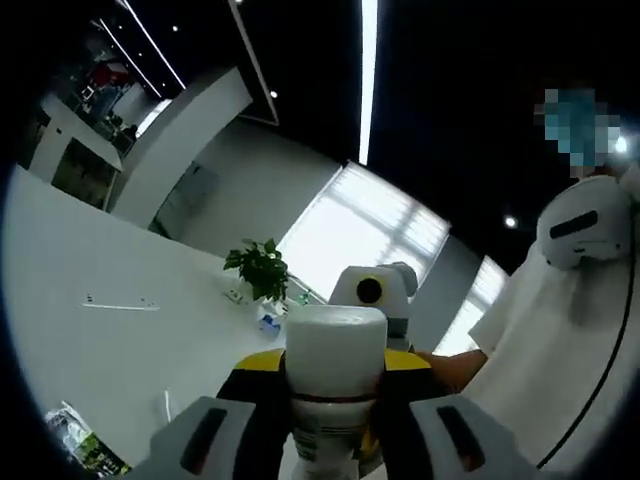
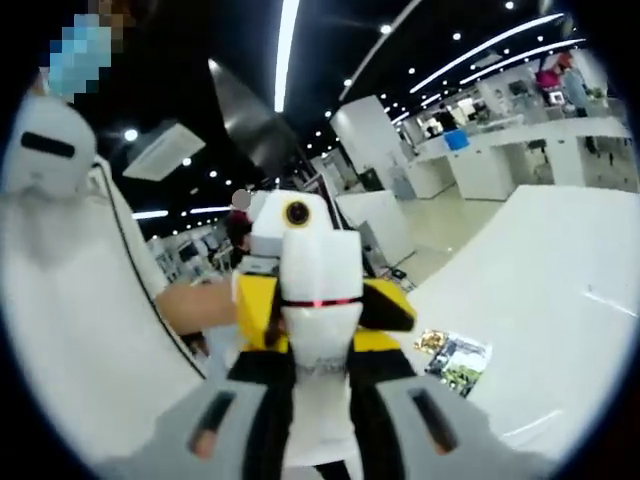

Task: Arrange the skincare products in the storage area until every visible bottle or jar stands upright without overlapping.

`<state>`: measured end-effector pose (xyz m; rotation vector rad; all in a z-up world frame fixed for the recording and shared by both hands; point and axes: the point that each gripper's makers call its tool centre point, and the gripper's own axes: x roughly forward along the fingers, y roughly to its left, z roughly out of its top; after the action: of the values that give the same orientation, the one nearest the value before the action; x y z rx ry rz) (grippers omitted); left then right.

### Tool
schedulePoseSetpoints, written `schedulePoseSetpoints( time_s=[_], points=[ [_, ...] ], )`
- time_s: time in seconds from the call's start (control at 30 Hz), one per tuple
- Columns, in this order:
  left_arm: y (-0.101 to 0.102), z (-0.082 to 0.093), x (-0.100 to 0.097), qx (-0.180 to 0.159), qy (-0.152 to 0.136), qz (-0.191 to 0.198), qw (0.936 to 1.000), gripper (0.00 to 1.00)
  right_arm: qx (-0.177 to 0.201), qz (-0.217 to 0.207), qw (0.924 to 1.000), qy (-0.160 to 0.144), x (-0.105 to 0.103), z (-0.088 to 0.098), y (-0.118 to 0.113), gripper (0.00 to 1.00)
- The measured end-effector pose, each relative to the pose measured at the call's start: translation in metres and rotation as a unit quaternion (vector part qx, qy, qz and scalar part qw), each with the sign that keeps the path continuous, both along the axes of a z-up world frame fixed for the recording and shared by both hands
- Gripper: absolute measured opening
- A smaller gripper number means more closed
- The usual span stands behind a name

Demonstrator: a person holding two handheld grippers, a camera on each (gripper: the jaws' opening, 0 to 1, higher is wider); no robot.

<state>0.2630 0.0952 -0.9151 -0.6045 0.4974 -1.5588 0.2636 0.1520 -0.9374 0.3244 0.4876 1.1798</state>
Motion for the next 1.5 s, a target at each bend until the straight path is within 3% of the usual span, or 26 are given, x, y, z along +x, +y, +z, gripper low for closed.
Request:
schedulePoseSetpoints(
  time_s=[0.13,0.3,0.43,0.77,0.97,1.0,1.07,1.23,1.33,1.43,1.47,1.5],
  points=[
    [0.001,-0.006,0.001,0.009,-0.007,-0.003,0.9999,0.32,0.002,-0.009,0.9999,0.009,0.0,-0.005,0.001,0.18],
    [-0.006,0.0,0.005,-0.001,-0.005,0.012,0.9999,0.31,0.033,-0.027,0.999,0.012,0.003,0.003,-0.007,0.19],
    [-0.01,0.006,0.006,0.01,-0.012,0.027,0.9995,0.31,0.071,-0.024,0.9971,0.009,0.004,0.009,-0.011,0.2],
    [-0.018,0.005,0.017,0.038,-0.004,0.044,0.9983,0.3,0.123,-0.084,0.9889,0.002,0.015,0.014,-0.019,0.25],
    [-0.024,0.003,0.03,0.043,0.002,0.072,0.9964,0.3,0.112,-0.14,0.9838,0.008,0.014,0.0,-0.034,0.4],
    [-0.025,0.002,0.034,0.046,0.001,0.08,0.9957,0.3,0.124,-0.159,0.9791,0.028,0.013,-0.002,-0.04,0.45],
    [-0.025,0.003,0.042,0.045,-0.002,0.096,0.9944,0.3,0.124,-0.186,0.9742,0.035,0.015,-0.007,-0.048,0.57],
    [-0.025,0.017,0.059,0.013,-0.001,0.121,0.9926,0.3,0.149,-0.197,0.965,0.089,0.007,-0.021,-0.055,0.69],
    [-0.025,0.03,0.073,-0.011,-0.008,0.147,0.9891,0.31,0.193,-0.236,0.9403,0.151,0.01,-0.035,-0.068,0.75],
    [-0.024,0.047,0.072,-0.056,-0.03,0.136,0.9887,0.31,0.26,-0.237,0.9165,0.19,0.009,-0.03,-0.073,0.76],
    [-0.023,0.054,0.071,-0.074,-0.032,0.135,0.9876,0.31,0.288,-0.235,0.9041,0.21,0.009,-0.027,-0.074,0.76],
    [-0.021,0.06,0.074,-0.092,-0.026,0.139,0.9857,0.31,0.34,-0.221,0.8839,0.233,0.008,-0.02,-0.076,0.76]
  ],
)
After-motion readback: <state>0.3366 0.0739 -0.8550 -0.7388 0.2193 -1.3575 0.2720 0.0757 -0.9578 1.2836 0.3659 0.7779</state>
